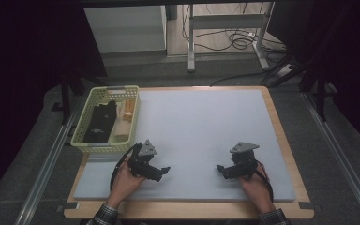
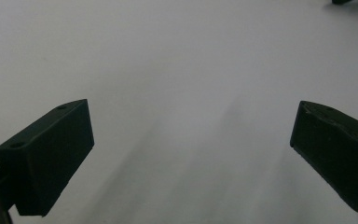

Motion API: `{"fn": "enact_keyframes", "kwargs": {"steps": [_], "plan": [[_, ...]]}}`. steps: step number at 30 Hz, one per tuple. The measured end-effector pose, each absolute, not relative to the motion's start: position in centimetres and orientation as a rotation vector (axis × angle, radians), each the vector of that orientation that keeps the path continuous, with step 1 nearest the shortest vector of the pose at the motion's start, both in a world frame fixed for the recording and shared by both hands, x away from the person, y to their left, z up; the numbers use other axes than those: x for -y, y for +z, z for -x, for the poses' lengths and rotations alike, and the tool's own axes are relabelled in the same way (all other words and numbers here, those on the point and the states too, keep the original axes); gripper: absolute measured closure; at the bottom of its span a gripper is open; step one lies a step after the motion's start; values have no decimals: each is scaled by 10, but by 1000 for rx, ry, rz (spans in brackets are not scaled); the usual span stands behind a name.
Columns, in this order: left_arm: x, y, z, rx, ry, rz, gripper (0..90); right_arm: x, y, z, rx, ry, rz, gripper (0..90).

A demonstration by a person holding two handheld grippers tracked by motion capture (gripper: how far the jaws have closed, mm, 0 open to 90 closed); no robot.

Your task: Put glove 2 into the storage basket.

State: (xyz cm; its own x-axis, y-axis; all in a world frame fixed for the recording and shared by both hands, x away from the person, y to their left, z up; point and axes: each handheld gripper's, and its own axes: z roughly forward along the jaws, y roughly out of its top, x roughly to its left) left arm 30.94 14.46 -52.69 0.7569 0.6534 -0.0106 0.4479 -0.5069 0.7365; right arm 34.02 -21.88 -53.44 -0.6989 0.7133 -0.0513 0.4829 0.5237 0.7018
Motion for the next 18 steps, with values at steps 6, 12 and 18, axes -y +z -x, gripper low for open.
{"fn": "enact_keyframes", "kwargs": {"steps": [6, 12, 18], "plan": [[-140, -541, -308, -824, 377, -2268, 0, 219, -534, -340, -2434, 968, -993, 35], [-143, -549, -311, -860, 294, -2243, 0, 219, -534, -340, -2434, 969, -993, 35], [-142, -549, -311, -858, 297, -2247, 0, 219, -535, -339, -2432, 970, -991, 37]]}}
